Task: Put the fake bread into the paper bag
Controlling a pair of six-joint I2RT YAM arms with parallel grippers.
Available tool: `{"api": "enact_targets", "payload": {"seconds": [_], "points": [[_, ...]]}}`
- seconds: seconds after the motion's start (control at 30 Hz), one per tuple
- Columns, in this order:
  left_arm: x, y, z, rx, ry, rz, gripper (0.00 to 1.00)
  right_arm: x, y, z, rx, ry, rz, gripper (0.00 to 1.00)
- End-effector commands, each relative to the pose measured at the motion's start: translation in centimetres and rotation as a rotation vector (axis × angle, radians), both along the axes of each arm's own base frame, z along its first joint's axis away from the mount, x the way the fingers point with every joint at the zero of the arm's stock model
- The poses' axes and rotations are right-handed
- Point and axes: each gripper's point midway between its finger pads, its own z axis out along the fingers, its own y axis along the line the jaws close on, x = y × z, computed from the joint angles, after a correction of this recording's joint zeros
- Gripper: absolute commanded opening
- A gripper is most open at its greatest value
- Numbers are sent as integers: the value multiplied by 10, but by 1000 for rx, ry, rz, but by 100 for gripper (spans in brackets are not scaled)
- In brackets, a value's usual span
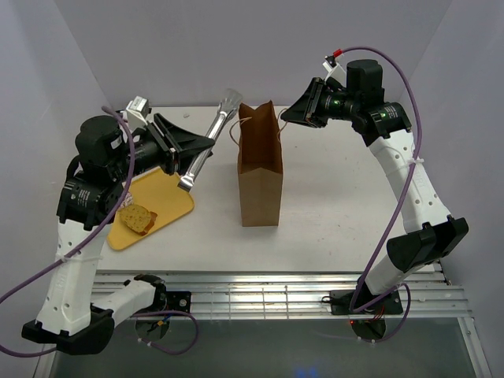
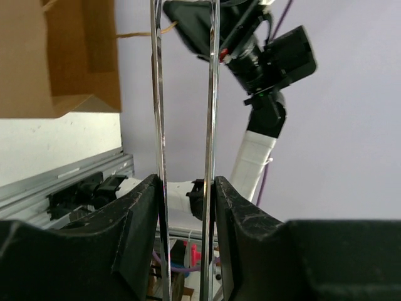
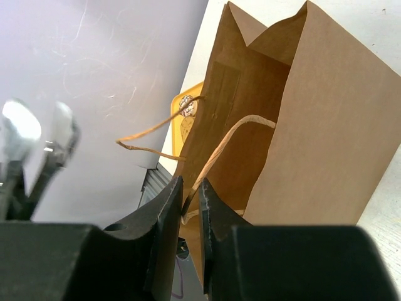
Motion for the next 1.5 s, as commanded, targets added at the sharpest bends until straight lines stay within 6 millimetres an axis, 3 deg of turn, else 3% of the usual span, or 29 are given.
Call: {"api": "enact_targets", "payload": {"seconds": [0.0, 0.2, 0.3, 0.4, 0.47, 0.5, 0.67, 0.97, 1.1, 1.23, 1.33, 1.47], "points": [[2, 2, 44, -38, -143, 22, 48, -11, -5, 21, 15, -71, 14, 22], [17, 5, 73, -68, -204, 83, 46, -10, -4, 21, 15, -74, 22, 22], [22, 15, 68, -39, -183, 159, 46, -11, -4, 22, 18, -74, 28, 22], [33, 36, 51, 24, -130, 314, 46, -10, -2, 21, 20, -69, 35, 22], [40, 57, 27, 111, -61, 435, 47, -10, -2, 21, 20, -70, 40, 22], [43, 71, 3, 182, 29, 508, 47, -9, -1, 20, 22, -66, 45, 22], [40, 100, -51, 336, 207, 641, 45, -10, 1, 19, 24, -64, 59, 22], [5, 119, -149, 393, 551, 749, 46, -14, 4, 3, 28, -25, 90, 22], [0, 137, -177, 450, 616, 837, 47, -15, 6, 0, 37, -6, 108, 22], [23, 134, -194, 439, 683, 813, 45, -12, 10, -6, 39, 19, 123, 22], [51, 158, -204, 464, 690, 826, 42, -10, 12, -7, 44, 28, 132, 22], [72, 212, -210, 466, 712, 942, 41, -6, 14, -11, 43, 43, 135, 22]]}}
